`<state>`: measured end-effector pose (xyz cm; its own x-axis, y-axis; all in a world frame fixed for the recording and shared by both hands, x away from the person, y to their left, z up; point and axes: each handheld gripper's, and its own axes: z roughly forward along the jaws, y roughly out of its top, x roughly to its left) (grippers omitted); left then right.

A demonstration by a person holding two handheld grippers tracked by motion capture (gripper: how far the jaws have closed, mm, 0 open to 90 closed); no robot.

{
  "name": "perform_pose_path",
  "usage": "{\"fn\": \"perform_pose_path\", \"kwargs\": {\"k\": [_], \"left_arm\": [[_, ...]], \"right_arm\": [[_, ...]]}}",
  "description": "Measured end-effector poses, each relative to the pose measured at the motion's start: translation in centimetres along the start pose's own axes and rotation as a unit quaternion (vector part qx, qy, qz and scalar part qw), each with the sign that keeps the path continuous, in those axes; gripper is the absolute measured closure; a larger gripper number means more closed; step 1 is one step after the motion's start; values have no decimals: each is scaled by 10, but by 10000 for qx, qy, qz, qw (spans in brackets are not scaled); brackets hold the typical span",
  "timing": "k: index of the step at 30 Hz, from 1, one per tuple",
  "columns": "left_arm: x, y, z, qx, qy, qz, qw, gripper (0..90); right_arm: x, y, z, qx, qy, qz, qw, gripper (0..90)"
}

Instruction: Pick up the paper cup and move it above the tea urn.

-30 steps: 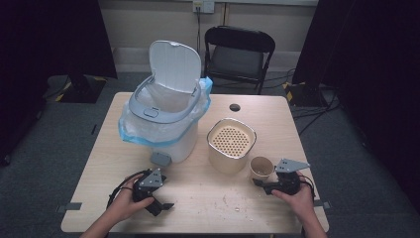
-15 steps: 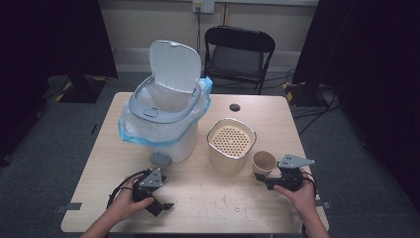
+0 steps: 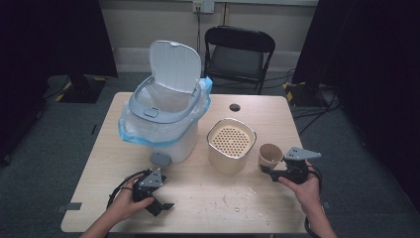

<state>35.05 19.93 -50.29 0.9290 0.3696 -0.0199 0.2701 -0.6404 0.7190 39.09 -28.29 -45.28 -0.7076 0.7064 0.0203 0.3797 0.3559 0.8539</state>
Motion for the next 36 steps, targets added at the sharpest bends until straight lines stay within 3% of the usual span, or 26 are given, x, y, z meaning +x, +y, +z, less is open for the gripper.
{"fn": "perform_pose_path", "kwargs": {"k": [21, 36], "left_arm": [[0, 0, 0, 11, 4, 1, 10000, 0], [0, 0, 0, 6, -2, 0, 10000, 0]], "right_arm": [[-19, 28, 9, 15, -379, 66, 9993, 329], [-31, 49, 17, -156, -454, 121, 9988, 333]]}}
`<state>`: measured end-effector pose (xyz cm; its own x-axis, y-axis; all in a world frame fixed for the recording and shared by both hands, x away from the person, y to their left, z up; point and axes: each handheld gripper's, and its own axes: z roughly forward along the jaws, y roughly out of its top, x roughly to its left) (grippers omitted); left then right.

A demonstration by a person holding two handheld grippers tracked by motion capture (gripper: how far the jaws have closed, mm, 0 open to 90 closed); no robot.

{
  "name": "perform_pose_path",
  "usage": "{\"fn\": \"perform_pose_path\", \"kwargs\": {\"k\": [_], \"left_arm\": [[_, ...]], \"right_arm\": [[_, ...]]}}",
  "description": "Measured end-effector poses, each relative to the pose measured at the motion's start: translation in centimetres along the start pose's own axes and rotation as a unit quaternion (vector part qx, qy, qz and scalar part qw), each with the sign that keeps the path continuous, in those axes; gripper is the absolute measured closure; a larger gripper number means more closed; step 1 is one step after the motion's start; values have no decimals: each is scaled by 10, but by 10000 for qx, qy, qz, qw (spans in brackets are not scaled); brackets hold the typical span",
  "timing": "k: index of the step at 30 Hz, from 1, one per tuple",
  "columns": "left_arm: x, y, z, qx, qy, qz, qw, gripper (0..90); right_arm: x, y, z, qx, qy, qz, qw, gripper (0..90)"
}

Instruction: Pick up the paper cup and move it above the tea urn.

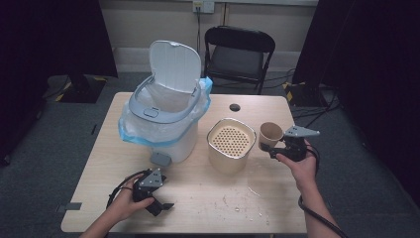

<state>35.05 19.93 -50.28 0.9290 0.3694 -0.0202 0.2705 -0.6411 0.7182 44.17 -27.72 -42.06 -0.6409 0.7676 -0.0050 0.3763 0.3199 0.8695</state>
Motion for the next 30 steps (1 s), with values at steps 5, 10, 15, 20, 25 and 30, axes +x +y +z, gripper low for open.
{"fn": "perform_pose_path", "kwargs": {"k": [5, 10, 15, 20, 25, 30], "left_arm": [[0, 0, 0, -3, 1, -1, 10000, 0], [0, 0, 0, -1, 1, -1, 10000, 0], [0, 0, 0, 0, -2, 3, 10000, 0], [0, 0, 0, 0, -2, 3, 10000, 0], [0, 0, 0, 1, -2, 4, 10000, 0], [0, 0, 0, -2, 1, 2, 10000, 0]], "right_arm": [[-1, 2, 5, -12, -15, 16, 10000, 335], [-4, 3, 10, -42, -9, 45, 10000, 335], [-7, 7, 13, -62, -57, 22, 10000, 335], [-10, 15, 15, -153, -105, -2, 9998, 336], [-12, 21, 18, -151, -153, -32, 9998, 336], [-14, 24, 23, -96, -196, -76, 9997, 336]]}}
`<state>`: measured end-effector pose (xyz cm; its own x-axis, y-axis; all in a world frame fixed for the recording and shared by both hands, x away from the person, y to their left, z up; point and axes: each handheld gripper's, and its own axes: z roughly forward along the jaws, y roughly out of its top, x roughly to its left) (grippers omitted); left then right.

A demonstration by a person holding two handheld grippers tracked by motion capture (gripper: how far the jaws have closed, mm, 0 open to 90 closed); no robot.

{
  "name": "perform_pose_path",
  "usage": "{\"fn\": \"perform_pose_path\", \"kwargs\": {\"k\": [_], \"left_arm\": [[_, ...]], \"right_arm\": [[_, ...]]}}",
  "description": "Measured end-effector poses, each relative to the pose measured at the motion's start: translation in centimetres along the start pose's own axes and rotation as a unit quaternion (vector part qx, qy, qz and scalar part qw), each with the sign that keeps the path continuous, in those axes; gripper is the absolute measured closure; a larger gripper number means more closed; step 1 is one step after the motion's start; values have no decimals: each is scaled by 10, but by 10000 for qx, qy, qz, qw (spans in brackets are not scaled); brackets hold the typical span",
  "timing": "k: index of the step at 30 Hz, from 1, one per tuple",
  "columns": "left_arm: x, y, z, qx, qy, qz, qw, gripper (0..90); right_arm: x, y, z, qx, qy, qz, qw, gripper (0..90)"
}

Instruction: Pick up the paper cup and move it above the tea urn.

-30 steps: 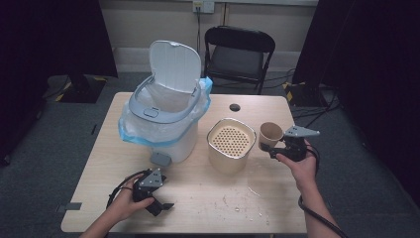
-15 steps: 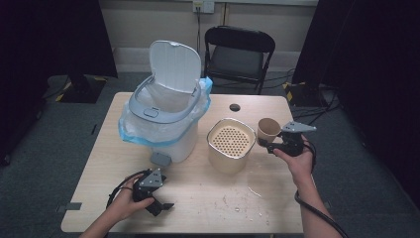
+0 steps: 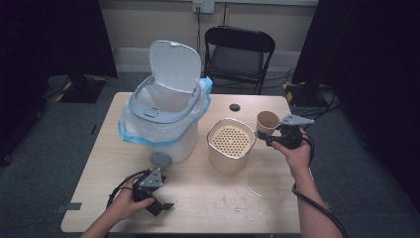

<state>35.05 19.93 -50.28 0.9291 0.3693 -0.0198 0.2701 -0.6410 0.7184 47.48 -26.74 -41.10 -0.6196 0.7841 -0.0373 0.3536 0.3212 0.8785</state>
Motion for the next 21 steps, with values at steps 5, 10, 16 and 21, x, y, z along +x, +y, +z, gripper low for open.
{"fn": "perform_pose_path", "kwargs": {"k": [5, 10, 16, 21], "left_arm": [[0, 0, 0, 1, 0, 1, 10000, 0], [0, 0, 0, -3, 1, -4, 10000, 0], [0, 0, 0, 1, -1, -1, 10000, 0], [0, 0, 0, 2, -2, 0, 10000, 0]], "right_arm": [[-2, 3, 5, -14, -39, -45, 10000, 337], [-6, 2, 9, -44, -99, 23, 9999, 337], [-10, 5, 12, 4, -223, -126, 9997, 337], [-11, 10, 14, -48, -265, -204, 9994, 337]]}}
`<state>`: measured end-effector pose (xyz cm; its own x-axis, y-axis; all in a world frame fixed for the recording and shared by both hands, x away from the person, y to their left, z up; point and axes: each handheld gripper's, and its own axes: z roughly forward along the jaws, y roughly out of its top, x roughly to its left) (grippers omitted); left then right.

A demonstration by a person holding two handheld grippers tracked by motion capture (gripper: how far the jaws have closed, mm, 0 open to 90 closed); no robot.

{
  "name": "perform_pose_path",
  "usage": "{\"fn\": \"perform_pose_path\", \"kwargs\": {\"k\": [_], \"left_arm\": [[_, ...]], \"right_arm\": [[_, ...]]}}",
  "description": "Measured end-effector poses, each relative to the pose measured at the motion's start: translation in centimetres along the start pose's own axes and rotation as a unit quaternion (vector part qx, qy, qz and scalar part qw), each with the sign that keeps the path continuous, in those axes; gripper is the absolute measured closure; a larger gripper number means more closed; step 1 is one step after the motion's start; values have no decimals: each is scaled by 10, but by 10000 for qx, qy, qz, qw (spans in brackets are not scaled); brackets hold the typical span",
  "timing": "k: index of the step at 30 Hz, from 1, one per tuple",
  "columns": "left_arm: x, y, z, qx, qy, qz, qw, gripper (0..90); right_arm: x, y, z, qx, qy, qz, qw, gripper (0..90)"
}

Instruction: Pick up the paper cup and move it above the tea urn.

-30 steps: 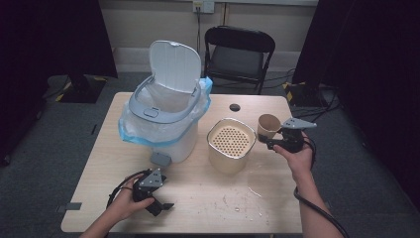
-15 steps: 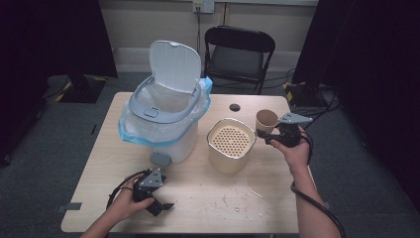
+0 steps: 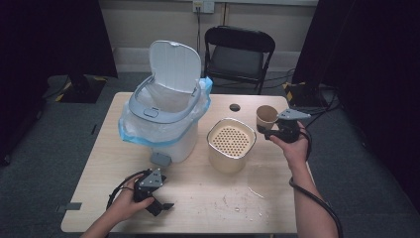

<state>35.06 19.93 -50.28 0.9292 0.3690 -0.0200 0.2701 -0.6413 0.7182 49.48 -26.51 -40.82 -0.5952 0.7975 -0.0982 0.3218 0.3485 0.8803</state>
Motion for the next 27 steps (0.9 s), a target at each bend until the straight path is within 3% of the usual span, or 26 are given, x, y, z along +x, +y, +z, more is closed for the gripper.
{"fn": "perform_pose_path", "kwargs": {"k": [9, 14, 18, 22, 27], "left_arm": [[0, 0, 0, -1, 0, -1, 10000, 0], [0, 0, 0, -1, 0, -3, 10000, 0], [0, 0, 0, -2, 0, -3, 10000, 0], [0, 0, 0, 0, 0, -1, 10000, 0], [0, 0, 0, -2, 0, -1, 10000, 0]], "right_arm": [[1, 14, -2, -49, -95, -254, 9996, 339], [6, 22, -3, -70, -255, -563, 9981, 339], [9, 29, -3, -196, -371, -661, 9969, 340], [12, 35, 1, -290, -398, -824, 9954, 340], [15, 37, 11, -381, -441, -862, 9946, 340]]}}
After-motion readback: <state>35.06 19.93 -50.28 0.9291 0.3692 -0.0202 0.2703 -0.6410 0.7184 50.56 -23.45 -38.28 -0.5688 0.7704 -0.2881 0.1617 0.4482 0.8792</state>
